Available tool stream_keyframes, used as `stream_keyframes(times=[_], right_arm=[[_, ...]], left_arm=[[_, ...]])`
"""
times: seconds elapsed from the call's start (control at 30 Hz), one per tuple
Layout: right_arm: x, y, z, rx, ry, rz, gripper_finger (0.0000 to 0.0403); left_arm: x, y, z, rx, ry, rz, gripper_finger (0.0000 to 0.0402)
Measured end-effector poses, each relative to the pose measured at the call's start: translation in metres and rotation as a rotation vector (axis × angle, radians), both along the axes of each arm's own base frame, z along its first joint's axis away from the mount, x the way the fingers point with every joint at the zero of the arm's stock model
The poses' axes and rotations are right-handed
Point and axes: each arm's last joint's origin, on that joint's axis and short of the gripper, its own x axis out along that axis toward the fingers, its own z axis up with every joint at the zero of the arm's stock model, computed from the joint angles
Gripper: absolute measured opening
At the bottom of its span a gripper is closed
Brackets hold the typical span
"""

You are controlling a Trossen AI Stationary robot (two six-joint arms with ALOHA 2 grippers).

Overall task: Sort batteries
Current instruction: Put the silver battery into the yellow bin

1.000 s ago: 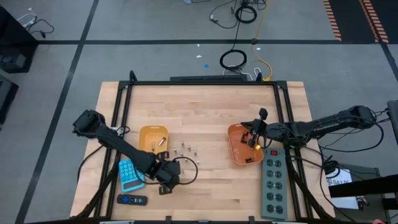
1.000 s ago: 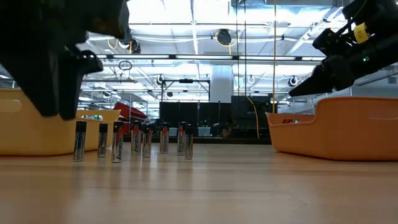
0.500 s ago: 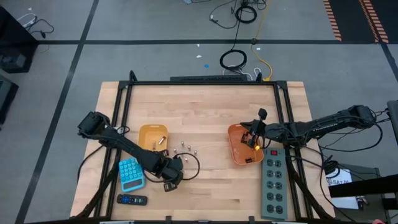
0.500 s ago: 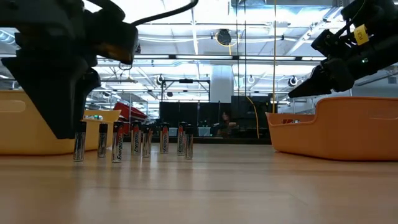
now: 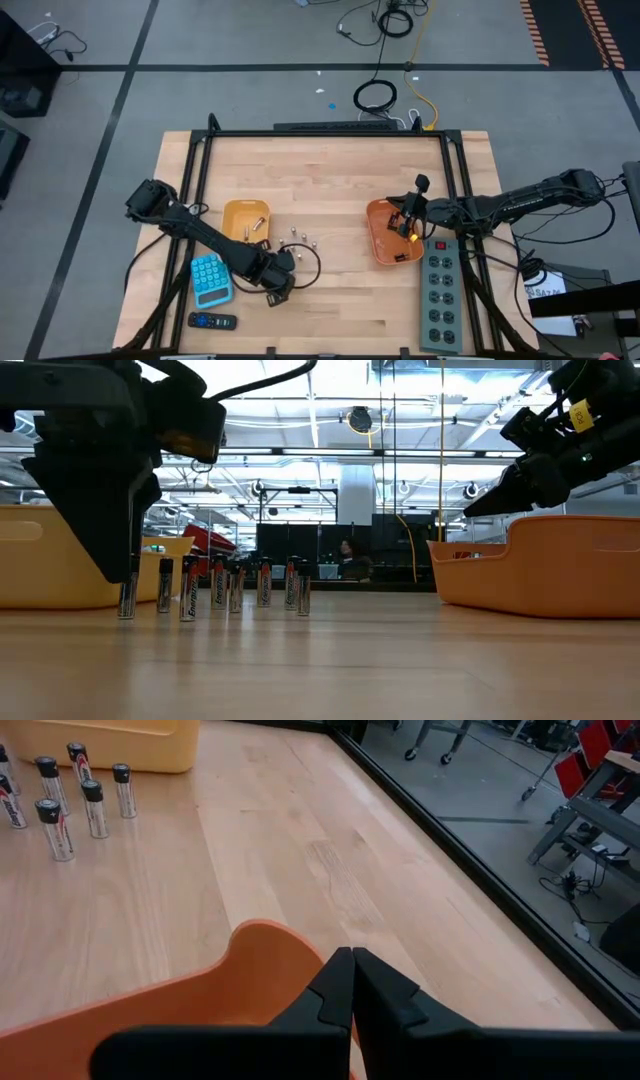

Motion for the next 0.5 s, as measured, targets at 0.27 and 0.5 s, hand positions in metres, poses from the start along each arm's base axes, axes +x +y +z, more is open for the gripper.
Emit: stream_keyframes(times=[0.27, 0.5], right_arm=[[0.0, 0.0, 0.0, 0.0, 0.0, 0.0, 0.0], [0.0, 0.0, 0.0, 0.0, 0.0, 0.0, 0.0]], left_arm=[[0.004, 0.0, -0.017, 0.024, 0.041, 0.0, 0.0166], [0.005, -0.002, -0.019, 0.013, 0.037, -0.007, 0.0166]])
